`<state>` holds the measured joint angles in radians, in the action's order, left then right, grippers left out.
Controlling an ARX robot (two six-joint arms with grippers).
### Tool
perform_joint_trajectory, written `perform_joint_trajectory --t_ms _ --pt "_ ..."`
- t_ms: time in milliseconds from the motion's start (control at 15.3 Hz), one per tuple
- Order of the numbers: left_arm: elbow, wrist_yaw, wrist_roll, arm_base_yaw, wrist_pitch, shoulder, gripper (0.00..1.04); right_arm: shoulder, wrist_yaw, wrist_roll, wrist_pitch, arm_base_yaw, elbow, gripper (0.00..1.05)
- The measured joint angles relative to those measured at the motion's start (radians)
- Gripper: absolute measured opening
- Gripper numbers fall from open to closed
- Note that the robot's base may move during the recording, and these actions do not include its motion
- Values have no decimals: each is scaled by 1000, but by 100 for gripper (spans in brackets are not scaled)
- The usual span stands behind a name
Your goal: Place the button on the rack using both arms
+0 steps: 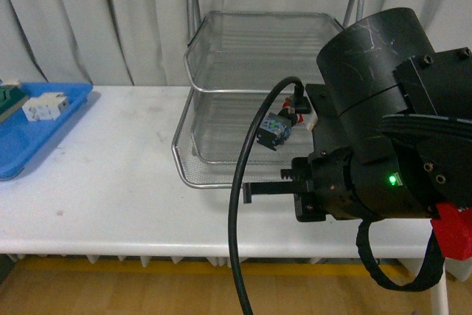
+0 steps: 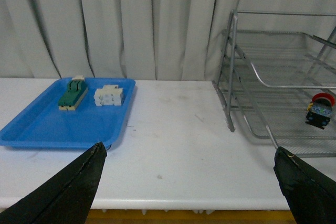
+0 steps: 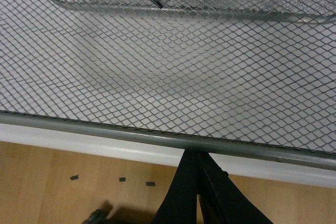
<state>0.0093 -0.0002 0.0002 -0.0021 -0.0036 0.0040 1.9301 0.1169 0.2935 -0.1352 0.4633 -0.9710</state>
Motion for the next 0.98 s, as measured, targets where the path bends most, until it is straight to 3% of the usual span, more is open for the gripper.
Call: perform_joint_trajectory --t_ms 978 --pt "0 0 0 0 0 0 98 142 22 -63 47 -87 -204 2"
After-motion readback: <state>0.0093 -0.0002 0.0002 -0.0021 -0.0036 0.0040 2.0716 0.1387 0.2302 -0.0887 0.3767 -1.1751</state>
